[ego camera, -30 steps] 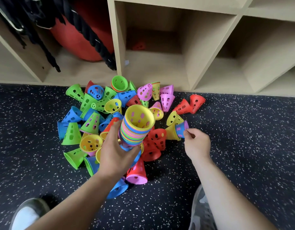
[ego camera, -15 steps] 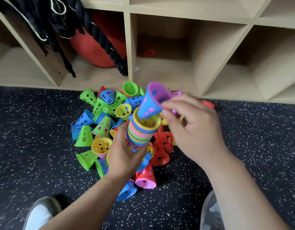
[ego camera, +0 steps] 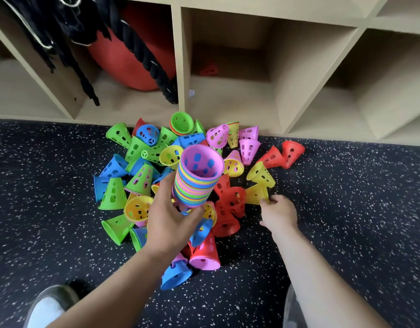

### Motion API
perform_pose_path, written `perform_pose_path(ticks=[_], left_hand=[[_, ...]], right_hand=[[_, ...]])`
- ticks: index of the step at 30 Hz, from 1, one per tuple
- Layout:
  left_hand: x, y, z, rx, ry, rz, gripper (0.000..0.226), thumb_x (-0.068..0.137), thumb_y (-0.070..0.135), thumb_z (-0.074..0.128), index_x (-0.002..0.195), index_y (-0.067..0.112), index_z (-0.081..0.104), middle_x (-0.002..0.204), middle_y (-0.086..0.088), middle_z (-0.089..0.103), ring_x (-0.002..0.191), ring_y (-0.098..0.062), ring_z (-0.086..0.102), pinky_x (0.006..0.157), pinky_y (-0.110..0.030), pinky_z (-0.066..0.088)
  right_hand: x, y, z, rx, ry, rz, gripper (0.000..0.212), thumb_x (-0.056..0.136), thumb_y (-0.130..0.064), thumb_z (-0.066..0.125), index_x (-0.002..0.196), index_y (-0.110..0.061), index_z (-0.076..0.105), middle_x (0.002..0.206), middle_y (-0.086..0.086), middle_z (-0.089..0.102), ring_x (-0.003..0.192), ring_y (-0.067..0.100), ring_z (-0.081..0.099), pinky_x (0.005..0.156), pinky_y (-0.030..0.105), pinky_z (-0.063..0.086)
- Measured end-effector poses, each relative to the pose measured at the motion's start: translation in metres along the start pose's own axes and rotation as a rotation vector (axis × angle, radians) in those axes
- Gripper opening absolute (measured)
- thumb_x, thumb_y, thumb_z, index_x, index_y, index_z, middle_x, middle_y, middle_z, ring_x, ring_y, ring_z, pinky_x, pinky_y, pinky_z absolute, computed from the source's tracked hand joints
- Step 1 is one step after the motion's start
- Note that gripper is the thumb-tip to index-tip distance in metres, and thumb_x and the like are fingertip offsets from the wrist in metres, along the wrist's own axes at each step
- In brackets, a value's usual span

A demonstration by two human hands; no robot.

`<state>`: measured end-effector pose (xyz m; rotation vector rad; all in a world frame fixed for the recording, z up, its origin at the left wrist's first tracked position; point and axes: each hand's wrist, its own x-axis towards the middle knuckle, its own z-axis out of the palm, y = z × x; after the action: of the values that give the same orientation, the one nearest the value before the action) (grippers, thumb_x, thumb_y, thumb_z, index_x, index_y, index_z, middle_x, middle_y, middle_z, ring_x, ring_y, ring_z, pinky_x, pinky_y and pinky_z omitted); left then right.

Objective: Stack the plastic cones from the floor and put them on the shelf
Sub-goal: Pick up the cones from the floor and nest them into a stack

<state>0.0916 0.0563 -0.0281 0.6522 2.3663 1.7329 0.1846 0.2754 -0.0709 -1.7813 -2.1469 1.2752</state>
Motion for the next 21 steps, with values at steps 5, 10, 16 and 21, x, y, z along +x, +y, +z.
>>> perform_pose_path(ticks=[5, 10, 16, 21], left_hand=[[0.003, -0.008, 0.002, 0.019, -0.011, -0.005, 0.093, 0.074, 0.000, 0.081, 0.113, 0.073, 0.039, 0.107, 0.002, 0.067, 0.090, -0.019, 0.064, 0.071, -0.014, 0.052], [0.009, -0.017, 0.001, 0.051, 0.017, -0.032, 0.083, 0.072, 0.005, 0.084, 0.119, 0.060, 0.043, 0.108, 0.009, 0.066, 0.090, -0.012, 0.063, 0.073, -0.022, 0.055], [0.016, -0.018, 0.002, 0.077, 0.043, -0.069, 0.074, 0.071, 0.013, 0.084, 0.131, 0.038, 0.049, 0.112, 0.023, 0.062, 0.099, 0.003, 0.059, 0.081, -0.013, 0.048], [0.016, -0.015, 0.002, 0.101, 0.058, -0.055, 0.075, 0.070, 0.018, 0.084, 0.133, 0.037, 0.048, 0.112, 0.023, 0.061, 0.098, 0.000, 0.060, 0.083, -0.023, 0.053]], right_hand=[[0.002, 0.003, 0.002, 0.005, 0.034, -0.096, 0.011, 0.090, -0.022, 0.061, 0.095, -0.027, 0.070, 0.096, 0.003, 0.072, 0.086, 0.030, 0.071, 0.081, 0.047, 0.059], [-0.010, -0.012, -0.013, -0.108, 0.222, -0.358, 0.015, 0.097, -0.014, 0.056, 0.108, -0.011, 0.066, 0.104, 0.006, 0.071, 0.097, 0.031, 0.065, 0.080, 0.030, 0.044], [-0.049, -0.083, -0.046, 0.236, 0.537, -0.772, 0.012, 0.098, -0.016, 0.055, 0.105, -0.014, 0.064, 0.096, 0.001, 0.069, 0.080, 0.021, 0.063, 0.072, 0.026, 0.045], [-0.095, -0.134, -0.051, 0.270, 0.386, -1.212, 0.011, 0.097, -0.013, 0.058, 0.100, -0.007, 0.066, 0.095, 0.008, 0.067, 0.074, 0.018, 0.063, 0.065, 0.022, 0.049]])
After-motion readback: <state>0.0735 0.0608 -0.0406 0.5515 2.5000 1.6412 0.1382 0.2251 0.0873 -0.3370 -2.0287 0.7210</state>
